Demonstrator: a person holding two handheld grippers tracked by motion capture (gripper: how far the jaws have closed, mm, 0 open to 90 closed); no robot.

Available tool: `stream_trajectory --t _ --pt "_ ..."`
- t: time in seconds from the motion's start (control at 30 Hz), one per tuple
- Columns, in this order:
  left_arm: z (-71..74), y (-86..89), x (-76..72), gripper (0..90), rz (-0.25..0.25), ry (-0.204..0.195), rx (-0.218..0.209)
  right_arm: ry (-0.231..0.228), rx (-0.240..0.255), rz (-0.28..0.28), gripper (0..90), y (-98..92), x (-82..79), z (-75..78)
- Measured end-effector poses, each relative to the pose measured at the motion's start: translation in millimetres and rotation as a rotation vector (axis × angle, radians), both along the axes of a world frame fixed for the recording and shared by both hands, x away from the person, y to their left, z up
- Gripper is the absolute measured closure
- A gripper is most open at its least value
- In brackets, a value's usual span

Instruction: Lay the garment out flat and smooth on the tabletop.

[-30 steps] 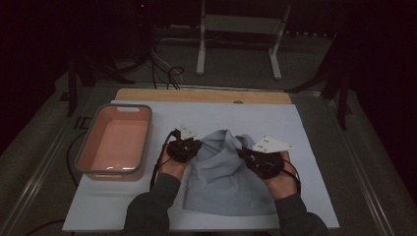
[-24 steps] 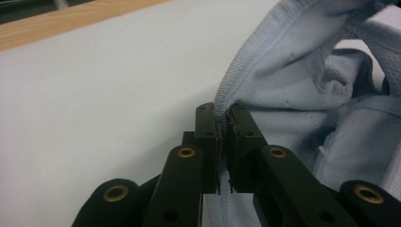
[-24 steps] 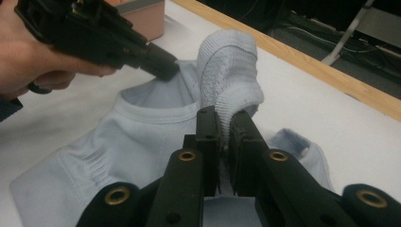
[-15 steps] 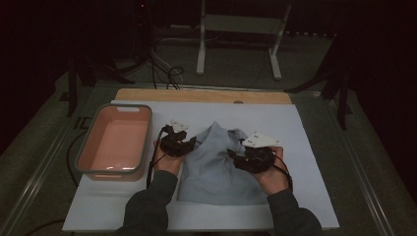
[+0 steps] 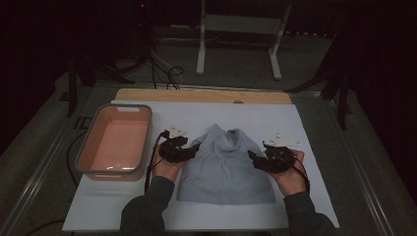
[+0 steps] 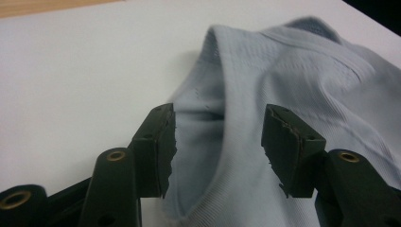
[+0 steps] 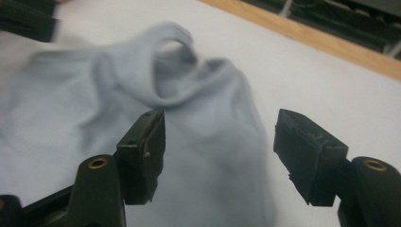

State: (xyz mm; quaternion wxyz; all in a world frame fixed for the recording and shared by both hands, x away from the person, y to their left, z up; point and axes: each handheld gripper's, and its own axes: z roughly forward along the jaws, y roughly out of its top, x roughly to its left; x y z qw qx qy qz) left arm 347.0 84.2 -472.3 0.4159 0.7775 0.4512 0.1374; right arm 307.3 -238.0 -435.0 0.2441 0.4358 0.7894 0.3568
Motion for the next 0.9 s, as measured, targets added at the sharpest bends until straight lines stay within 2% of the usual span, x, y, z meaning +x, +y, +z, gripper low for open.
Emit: stream_trajectory --t 0.23,0.33,0.53,0.67,0.77,0.83,0.9 --pt "-7.3 0.7 -8.0 48.6 -0.044 0.023 0.005 0.068 0.004 -0.091 44.9 -27.3 15.8 -23.3" --pt "-11.7 2.8 -9.1 50.3 -0.048 0.035 0.014 0.104 -0.001 -0.11 48.3 -33.3 21.4 -31.5" --pt "-17.3 5.3 -9.8 55.0 -0.057 0.063 0.017 0.152 0.003 -0.11 54.5 -34.4 30.0 -40.4" --pt "-18.8 3.5 -10.3 65.4 -0.071 0.069 0.048 0.195 0.015 -0.098 56.6 -31.6 35.1 -48.2" --pt "-18.9 3.8 -11.1 75.9 -0.079 0.072 0.054 0.217 0.024 -0.093 59.0 -29.4 37.3 -51.5" --pt "-18.3 3.7 -12.4 80.3 -0.083 0.066 0.063 0.232 0.039 -0.083 69.2 -28.2 37.8 -52.5" --pt "-17.2 4.3 -14.3 85.6 -0.078 0.061 0.054 0.236 0.039 -0.06 79.1 -25.8 36.2 -52.0"
